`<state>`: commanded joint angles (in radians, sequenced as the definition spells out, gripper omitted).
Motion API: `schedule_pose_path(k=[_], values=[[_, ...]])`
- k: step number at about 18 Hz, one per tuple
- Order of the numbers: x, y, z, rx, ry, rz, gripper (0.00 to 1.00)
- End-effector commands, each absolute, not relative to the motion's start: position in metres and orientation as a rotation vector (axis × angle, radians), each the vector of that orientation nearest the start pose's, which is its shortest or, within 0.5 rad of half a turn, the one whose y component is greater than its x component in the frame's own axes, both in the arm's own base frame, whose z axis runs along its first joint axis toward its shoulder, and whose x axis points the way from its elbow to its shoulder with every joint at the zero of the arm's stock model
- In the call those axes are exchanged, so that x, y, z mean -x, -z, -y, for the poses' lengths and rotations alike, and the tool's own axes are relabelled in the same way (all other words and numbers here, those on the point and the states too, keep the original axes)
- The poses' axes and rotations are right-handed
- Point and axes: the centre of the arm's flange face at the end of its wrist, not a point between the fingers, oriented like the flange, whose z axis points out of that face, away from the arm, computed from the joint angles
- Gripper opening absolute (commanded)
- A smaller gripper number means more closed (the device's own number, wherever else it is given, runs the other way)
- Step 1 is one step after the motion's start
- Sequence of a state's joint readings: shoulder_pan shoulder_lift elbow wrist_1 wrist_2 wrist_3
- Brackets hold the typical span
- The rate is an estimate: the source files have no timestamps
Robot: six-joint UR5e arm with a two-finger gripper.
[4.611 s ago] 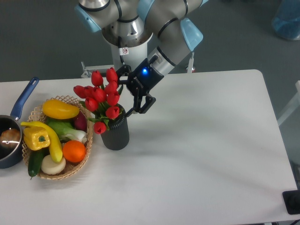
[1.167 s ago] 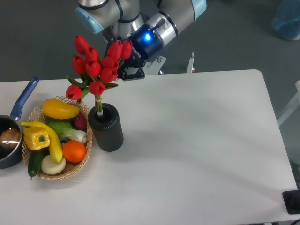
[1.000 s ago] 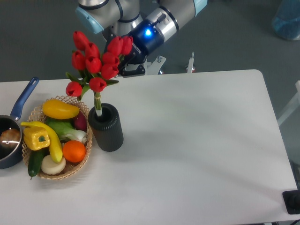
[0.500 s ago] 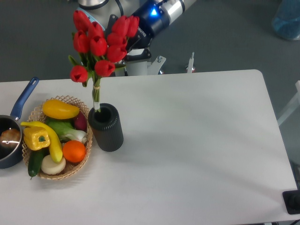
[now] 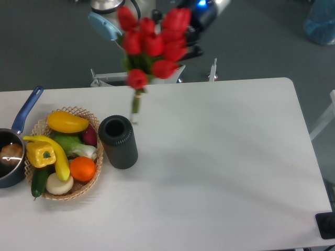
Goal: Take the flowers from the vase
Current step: 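Carry the tulip bunch away from the vase over the open table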
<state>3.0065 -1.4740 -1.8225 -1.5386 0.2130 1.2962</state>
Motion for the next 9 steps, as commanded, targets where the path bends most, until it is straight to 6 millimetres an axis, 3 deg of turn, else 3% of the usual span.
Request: schedule_pose_path(k=[6, 9], values=[[0.450, -0.464, -0.288, 2.113, 0.294, 0.157, 0.00], [0.460, -0.454, -0.293, 2.200, 0.285, 0.140, 0.00]])
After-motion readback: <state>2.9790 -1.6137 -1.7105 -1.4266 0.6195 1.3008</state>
